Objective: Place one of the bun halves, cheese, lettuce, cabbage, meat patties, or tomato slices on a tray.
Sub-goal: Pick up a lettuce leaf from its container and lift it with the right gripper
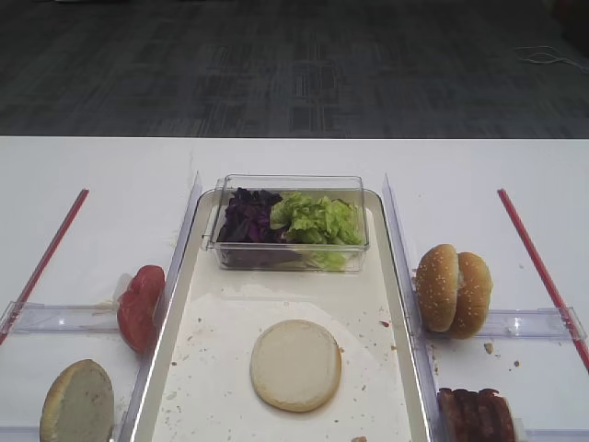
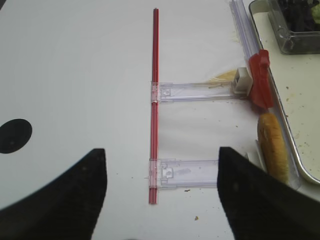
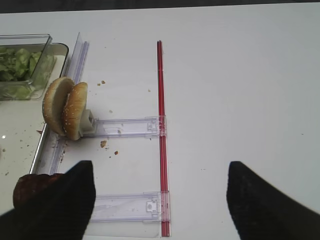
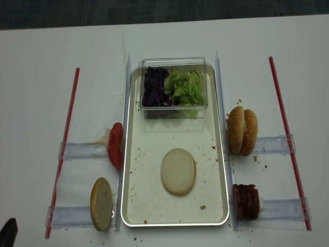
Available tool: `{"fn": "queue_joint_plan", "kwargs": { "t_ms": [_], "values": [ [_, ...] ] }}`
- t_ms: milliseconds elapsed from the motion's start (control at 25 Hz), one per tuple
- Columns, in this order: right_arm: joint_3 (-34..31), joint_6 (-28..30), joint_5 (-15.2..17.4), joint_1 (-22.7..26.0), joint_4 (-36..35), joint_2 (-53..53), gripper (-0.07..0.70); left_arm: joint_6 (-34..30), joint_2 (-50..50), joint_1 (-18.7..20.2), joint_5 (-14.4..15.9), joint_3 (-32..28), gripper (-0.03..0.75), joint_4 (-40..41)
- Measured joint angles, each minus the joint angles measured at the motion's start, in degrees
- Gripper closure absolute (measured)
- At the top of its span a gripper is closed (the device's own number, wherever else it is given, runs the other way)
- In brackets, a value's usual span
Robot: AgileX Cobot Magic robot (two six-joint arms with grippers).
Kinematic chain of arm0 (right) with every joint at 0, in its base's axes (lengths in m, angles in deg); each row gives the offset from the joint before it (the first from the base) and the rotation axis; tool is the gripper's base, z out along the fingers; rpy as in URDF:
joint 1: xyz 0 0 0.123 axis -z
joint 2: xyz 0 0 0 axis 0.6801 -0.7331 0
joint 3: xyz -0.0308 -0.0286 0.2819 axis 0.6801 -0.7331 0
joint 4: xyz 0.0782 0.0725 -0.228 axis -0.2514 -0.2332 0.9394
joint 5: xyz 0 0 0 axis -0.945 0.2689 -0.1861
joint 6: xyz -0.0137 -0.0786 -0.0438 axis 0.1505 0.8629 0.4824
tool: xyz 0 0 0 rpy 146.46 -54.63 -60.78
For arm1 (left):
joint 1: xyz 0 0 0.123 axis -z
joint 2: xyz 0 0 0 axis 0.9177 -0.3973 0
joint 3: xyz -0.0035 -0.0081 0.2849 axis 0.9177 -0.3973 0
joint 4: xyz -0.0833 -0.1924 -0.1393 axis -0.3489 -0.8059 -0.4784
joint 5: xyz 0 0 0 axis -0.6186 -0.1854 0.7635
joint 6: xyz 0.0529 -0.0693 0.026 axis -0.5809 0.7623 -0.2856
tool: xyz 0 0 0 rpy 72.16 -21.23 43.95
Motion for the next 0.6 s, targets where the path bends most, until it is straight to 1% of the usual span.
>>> {"fn": "queue_joint_plan", "kwargs": {
  "t_ms": [520, 600],
  "values": [
    [0.0, 0.57, 0.0, 0.0, 0.0, 0.0, 0.052, 0.0, 0.0, 0.0, 0.0, 0.0, 0.246, 0.0],
    [0.0, 0.68, 0.0, 0.0, 0.0, -1.35, 0.052, 0.0, 0.0, 0.0, 0.0, 0.0, 0.246, 0.0]
  ]
}}
